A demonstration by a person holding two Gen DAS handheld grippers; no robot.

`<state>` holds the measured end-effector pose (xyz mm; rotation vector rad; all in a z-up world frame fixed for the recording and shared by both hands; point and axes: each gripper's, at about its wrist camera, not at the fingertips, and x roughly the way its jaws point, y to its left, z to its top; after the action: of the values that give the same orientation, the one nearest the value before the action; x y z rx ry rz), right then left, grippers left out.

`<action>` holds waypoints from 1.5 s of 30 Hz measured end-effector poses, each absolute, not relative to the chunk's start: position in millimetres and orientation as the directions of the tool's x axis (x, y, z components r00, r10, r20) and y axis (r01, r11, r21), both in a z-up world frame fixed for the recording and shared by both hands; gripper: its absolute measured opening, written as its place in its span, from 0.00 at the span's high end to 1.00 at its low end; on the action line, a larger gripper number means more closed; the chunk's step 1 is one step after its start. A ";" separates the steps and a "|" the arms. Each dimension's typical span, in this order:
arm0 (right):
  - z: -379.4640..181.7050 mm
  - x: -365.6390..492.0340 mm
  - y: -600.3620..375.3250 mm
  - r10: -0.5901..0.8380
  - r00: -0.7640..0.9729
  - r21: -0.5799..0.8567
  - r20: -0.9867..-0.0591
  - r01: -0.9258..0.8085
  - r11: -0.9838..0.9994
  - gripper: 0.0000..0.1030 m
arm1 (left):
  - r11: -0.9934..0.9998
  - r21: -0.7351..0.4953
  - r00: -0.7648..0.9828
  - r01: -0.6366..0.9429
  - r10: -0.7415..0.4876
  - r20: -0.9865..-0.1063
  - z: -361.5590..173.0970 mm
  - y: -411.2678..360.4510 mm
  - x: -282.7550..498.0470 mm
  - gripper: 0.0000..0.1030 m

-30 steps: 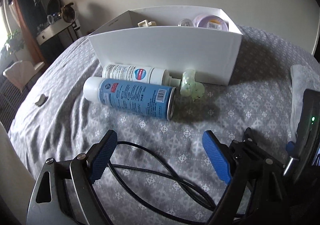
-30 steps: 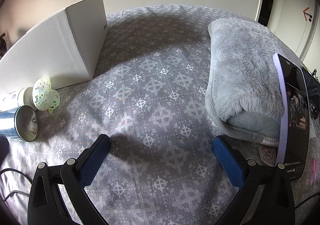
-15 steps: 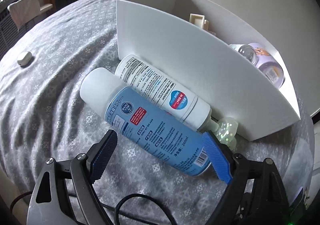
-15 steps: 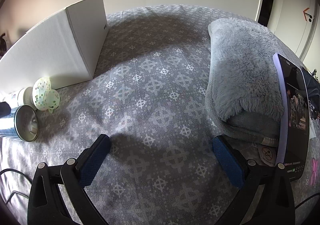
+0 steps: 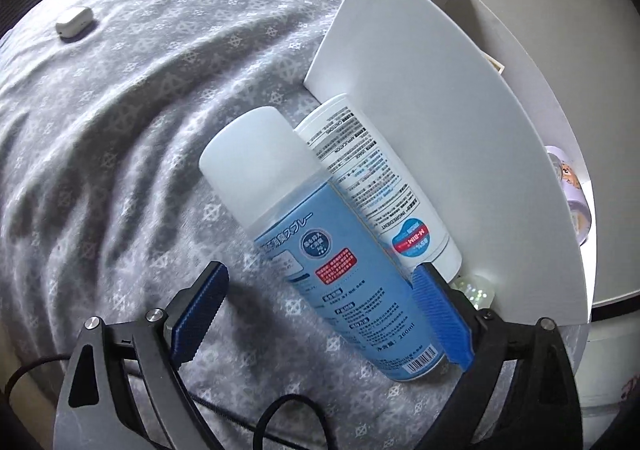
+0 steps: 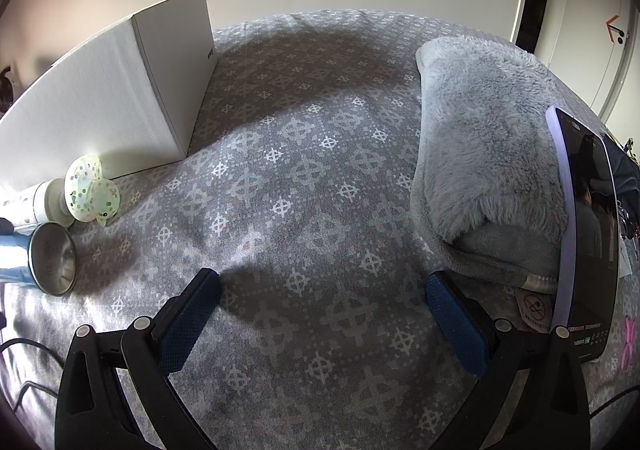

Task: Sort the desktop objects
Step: 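Grasp the blue spray can with the left gripper, then lift the blue spray can into the white box and open the left gripper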

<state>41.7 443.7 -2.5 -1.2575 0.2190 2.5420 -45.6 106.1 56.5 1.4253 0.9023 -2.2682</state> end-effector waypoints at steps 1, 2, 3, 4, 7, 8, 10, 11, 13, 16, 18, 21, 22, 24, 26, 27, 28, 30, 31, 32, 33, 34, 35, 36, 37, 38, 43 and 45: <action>-2.5 41.7 443.7 0.195 -0.574 0.006 -0.795 -0.328 -0.945 0.00 | -0.765 -0.341 -0.458 0.547 0.068 -0.886 56.0 106.7 -50.8 0.07; -2.4 41.7 443.6 0.195 -0.574 0.006 -0.795 -0.328 -0.945 0.00 | -0.776 -0.340 -0.458 0.532 0.074 -0.886 54.7 107.9 -54.0 0.07; -2.5 41.7 443.6 0.195 -0.574 0.005 -0.795 -0.328 -0.945 0.00 | -0.786 -0.338 -0.451 0.518 0.085 -0.888 53.3 109.5 -56.1 0.07; -2.5 41.7 443.6 0.195 -0.574 0.005 -0.795 -0.328 -0.945 0.00 | -0.791 -0.331 -0.434 0.515 0.092 -0.896 53.2 110.4 -55.5 0.07; -2.2 41.5 443.6 0.195 -0.574 0.005 -0.795 -0.328 -0.945 0.00 | -0.756 -0.258 -0.355 0.601 0.036 -0.934 59.9 109.1 -40.3 0.07; -2.5 41.7 443.5 0.195 -0.574 0.005 -0.795 -0.329 -0.944 0.00 | -0.730 -0.248 -0.342 0.637 0.021 -0.939 62.0 108.7 -34.4 0.07; -2.5 41.8 443.5 0.195 -0.574 0.005 -0.795 -0.329 -0.944 0.00 | -0.702 -0.250 -0.331 0.667 0.021 -0.943 61.3 112.3 -30.2 0.07; -2.5 41.8 443.4 0.195 -0.574 0.005 -0.795 -0.329 -0.944 0.00 | -0.711 -0.264 -0.329 0.652 0.049 -0.943 56.5 115.8 -33.4 0.07; -2.5 41.8 443.4 0.195 -0.574 0.005 -0.795 -0.329 -0.944 0.00 | -0.760 -0.270 -0.300 0.591 0.104 -0.948 39.9 126.9 -45.3 0.07; -2.5 41.8 443.2 0.196 -0.574 0.004 -0.795 -0.329 -0.944 0.00 | -0.866 -0.121 -0.250 0.484 -0.004 -0.968 36.5 147.0 -55.0 0.08; -2.5 41.9 443.4 0.195 -0.574 0.006 -0.795 -0.329 -0.944 0.00 | -0.894 -0.022 -0.227 0.448 -0.091 -0.970 40.2 155.8 -52.8 0.23; -2.3 41.7 443.3 0.195 -0.574 0.005 -0.795 -0.329 -0.944 0.00 | -0.893 0.027 -0.240 0.448 -0.149 -0.959 43.4 160.5 -41.5 0.37; -2.2 41.7 443.4 0.195 -0.574 0.006 -0.795 -0.329 -0.944 0.00 | -0.891 0.008 -0.258 0.454 -0.140 -0.956 42.7 159.6 -36.8 0.38; -2.5 41.8 443.2 0.196 -0.574 0.005 -0.795 -0.329 -0.944 0.00 | -0.895 -0.003 -0.281 0.446 -0.137 -0.950 43.9 158.7 -30.5 0.39; -2.3 41.7 443.3 0.196 -0.574 0.005 -0.795 -0.329 -0.944 0.00 | -0.896 0.029 -0.291 0.443 -0.175 -0.941 49.9 157.3 -26.5 0.43; -2.3 41.7 443.3 0.195 -0.574 0.006 -0.795 -0.329 -0.944 0.00 | -0.892 0.065 -0.294 0.446 -0.215 -0.931 54.8 156.6 -24.1 0.44; -2.5 41.9 443.1 0.195 -0.574 0.005 -0.795 -0.329 -0.944 0.00 | -0.890 0.095 -0.298 0.447 -0.248 -0.922 58.2 153.8 -9.5 0.46; -2.5 41.8 443.1 0.196 -0.574 0.005 -0.795 -0.329 -0.944 0.00 | -0.886 0.123 -0.318 0.447 -0.286 -0.904 67.1 151.4 -3.0 0.48; -2.5 41.9 443.1 0.196 -0.574 0.005 -0.795 -0.329 -0.944 0.00 | -0.883 0.133 -0.330 0.450 -0.303 -0.894 72.8 149.9 -1.1 0.49; -2.5 41.9 443.1 0.195 -0.574 0.006 -0.795 -0.329 -0.944 0.00 | -0.880 0.139 -0.344 0.455 -0.318 -0.883 80.1 146.7 -0.7 0.50; -2.3 41.7 443.1 0.195 -0.574 0.006 -0.795 -0.329 -0.944 0.00 | -0.876 0.136 -0.368 0.462 -0.329 -0.870 87.8 143.3 0.7 0.51; -2.5 41.9 443.0 0.196 -0.574 0.005 -0.795 -0.329 -0.944 0.00 | -0.875 0.122 -0.391 0.468 -0.329 -0.860 93.0 147.3 3.3 0.51; -2.5 41.9 443.1 0.196 -0.574 0.005 -0.795 -0.329 -0.944 0.00 | -0.875 0.102 -0.411 0.473 -0.321 -0.853 98.3 145.2 4.2 0.51; -2.5 41.9 443.0 0.196 -0.574 0.005 -0.795 -0.329 -0.944 0.00 | -0.875 0.089 -0.425 0.475 -0.317 -0.848 100.8 143.5 1.4 0.51; -2.5 41.9 443.0 0.196 -0.574 0.005 -0.795 -0.329 -0.944 0.00 | -0.876 0.083 -0.438 0.475 -0.317 -0.841 102.5 143.1 -0.5 0.51; -2.5 41.9 443.0 0.196 -0.574 0.005 -0.795 -0.329 -0.944 0.00 | -0.876 0.087 -0.441 0.475 -0.322 -0.837 100.2 133.9 -6.3 0.51; -2.5 41.9 442.9 0.196 -0.574 0.005 -0.795 -0.329 -0.944 0.00 | -0.877 0.094 -0.458 0.471 -0.334 -0.824 108.1 139.9 -3.6 0.51; -2.5 42.0 442.9 0.196 -0.574 0.005 -0.795 -0.329 -0.944 0.00 | -0.880 0.091 -0.466 0.467 -0.332 -0.820 109.4 141.1 -1.2 0.51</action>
<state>42.0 442.9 -2.5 -1.2565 0.2192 2.5414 -1.2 141.1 109.4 1.2649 0.2005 -2.3416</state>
